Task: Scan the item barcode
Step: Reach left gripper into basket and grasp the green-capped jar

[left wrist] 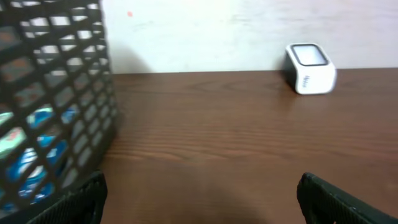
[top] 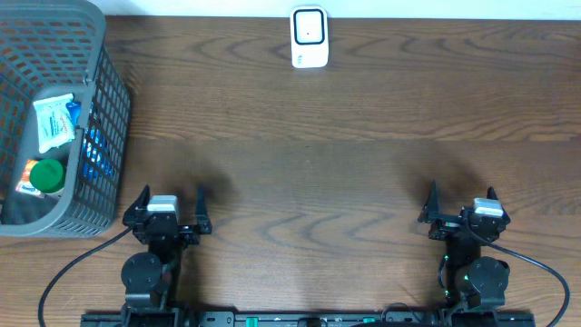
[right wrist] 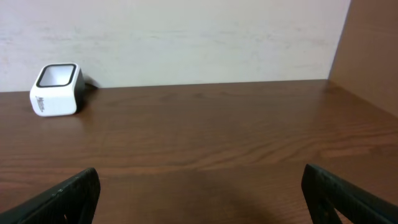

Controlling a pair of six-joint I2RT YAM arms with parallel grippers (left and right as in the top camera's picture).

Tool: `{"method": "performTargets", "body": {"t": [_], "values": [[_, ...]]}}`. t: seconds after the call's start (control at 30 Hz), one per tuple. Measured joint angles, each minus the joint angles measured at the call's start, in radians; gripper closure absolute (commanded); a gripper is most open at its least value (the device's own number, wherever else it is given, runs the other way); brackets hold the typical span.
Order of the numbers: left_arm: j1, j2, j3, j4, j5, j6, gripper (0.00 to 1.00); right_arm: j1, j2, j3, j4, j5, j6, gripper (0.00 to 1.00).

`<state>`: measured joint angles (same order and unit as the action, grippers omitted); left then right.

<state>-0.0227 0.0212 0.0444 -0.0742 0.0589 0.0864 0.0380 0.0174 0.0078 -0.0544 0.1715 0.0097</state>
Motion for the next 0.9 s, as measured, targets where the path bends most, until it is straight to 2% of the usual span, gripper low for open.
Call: {"method": "performTargets", "body": {"t": [0.17, 0.3, 0.37, 0.5, 0.57, 0.67, 0.9], "values": [[0.000, 0.061, 0.061, -0.013, 0.039, 0.000, 0.02, 0.000, 0.000, 0.000, 0.000, 0.000, 0.000, 0.01], [0.000, 0.187, 0.219, -0.015, 0.048, -0.015, 0.02, 0.000, 0.001, 0.000, -0.001, 0.000, 0.000, 0.01], [0.000, 0.262, 0.313, -0.066, 0.048, -0.042, 0.02, 0.000, 0.001, 0.000, -0.001, 0.000, 0.000, 0.01], [0.000, 0.469, 0.569, -0.280, 0.050, -0.091, 0.02, 0.000, 0.002, 0.000, -0.001, -0.002, 0.000, 0.01], [0.000, 0.581, 0.732, -0.472, 0.060, -0.107, 0.02, 0.000, 0.002, 0.000, -0.001, -0.003, 0.000, 0.01], [0.000, 0.721, 0.949, -0.660, 0.098, -0.116, 0.02, 0.000, 0.002, -0.001, -0.001, -0.004, 0.000, 0.01], [0.005, 0.876, 1.196, -0.846, 0.141, -0.125, 0.02, 0.000, 0.002, -0.001, 0.000, -0.004, 0.000, 0.01]]}}
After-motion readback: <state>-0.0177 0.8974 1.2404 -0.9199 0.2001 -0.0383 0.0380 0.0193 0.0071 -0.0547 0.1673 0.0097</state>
